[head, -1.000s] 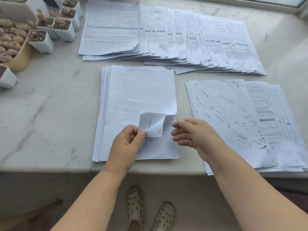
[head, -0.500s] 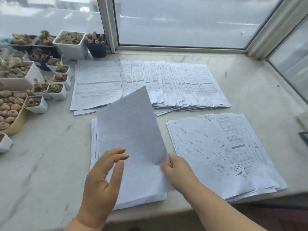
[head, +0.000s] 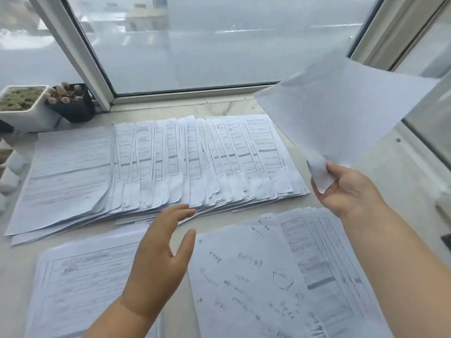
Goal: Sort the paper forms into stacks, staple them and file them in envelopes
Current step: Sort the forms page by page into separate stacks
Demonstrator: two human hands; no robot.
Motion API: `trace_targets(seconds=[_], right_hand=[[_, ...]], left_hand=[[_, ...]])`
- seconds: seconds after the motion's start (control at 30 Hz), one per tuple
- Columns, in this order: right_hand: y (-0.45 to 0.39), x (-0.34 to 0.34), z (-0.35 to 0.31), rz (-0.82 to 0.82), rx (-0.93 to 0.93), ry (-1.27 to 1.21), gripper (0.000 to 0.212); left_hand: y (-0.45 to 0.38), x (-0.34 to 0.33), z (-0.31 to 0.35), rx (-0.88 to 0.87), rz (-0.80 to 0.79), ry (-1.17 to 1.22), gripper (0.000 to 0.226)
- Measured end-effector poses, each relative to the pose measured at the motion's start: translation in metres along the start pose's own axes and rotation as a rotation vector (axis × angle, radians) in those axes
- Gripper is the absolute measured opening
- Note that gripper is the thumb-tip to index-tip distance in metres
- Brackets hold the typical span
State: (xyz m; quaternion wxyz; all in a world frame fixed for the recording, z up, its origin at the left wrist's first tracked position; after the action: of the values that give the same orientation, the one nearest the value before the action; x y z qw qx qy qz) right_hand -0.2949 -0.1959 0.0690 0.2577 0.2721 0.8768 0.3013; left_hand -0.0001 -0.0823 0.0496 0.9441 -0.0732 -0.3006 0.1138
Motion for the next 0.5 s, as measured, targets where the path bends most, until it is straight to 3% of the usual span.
trace_targets(seconds=[0.27, 0.37, 0.5], right_hand=[[-0.116, -0.005, -0.036, -0.127, -0.144, 0.044, 0.025], [-0.144, -0.004, -0.034, -0.169, -0.198, 0.090, 0.025], [-0.173, 0.002, -0.034, -0.199, -0.237, 0.186, 0.023]], left_hand=[[-0.076, -0.169, 0.008, -0.049, -0.271, -0.322, 0.048], [-0.090, -0.208, 0.013, -0.011, -0.379, -0.428, 0.058], [-0.100, -0.229, 0.013, 0.041, -0.382, -0.441, 0.056]])
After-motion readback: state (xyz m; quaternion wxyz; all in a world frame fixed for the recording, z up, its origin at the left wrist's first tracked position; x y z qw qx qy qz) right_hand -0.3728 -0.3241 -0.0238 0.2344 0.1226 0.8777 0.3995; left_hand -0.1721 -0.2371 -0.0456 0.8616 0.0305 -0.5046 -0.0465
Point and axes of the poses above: each hand's wrist, its own y-axis away from the middle knuckle, its own x-axis out of the back of the hand, z = x × y, the point moved 4 cm from there along -y, towards the middle knuckle, and after that the axes turned 6 degrees about z, right-handed, at the moved point
